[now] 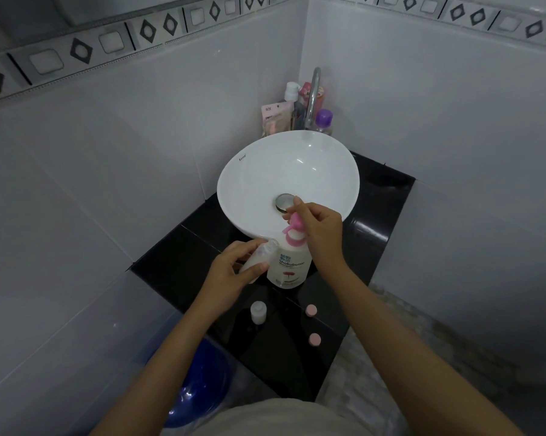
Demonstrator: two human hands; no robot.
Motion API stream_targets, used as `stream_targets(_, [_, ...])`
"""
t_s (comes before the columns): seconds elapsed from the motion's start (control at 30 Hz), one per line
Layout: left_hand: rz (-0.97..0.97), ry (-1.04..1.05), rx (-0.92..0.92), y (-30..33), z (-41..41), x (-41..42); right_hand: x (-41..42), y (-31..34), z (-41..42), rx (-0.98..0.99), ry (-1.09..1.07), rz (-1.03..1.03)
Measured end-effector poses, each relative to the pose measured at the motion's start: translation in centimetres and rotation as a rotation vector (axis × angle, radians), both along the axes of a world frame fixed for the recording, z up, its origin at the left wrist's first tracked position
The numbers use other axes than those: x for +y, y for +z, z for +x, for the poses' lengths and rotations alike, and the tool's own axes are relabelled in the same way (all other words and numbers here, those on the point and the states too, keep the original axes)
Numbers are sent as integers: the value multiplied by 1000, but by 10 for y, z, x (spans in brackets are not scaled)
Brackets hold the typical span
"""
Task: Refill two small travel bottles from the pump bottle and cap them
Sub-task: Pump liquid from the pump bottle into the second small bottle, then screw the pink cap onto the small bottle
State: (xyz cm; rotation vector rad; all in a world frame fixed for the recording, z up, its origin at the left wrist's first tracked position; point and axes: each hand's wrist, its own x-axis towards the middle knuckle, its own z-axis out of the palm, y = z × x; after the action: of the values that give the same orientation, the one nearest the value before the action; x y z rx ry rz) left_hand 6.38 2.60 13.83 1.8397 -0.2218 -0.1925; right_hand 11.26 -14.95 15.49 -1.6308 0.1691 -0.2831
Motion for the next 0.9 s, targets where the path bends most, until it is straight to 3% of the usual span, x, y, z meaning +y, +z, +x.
stream_targets(0.3, [-15, 1, 11, 1, -3, -1, -5, -3, -2, 7, -22, 24])
stream_targets(0.57, [-50, 44, 48, 0, -15, 1, -34, -19, -41, 17, -210, -23])
stream_targets(0.67, [-62, 50, 87, -5, -22, 0, -45, -51, -65, 126, -229, -161])
stream_targets(0.9, [-121, 33, 197, -19, -44, -4, -51, -119, -85, 489, 28, -621])
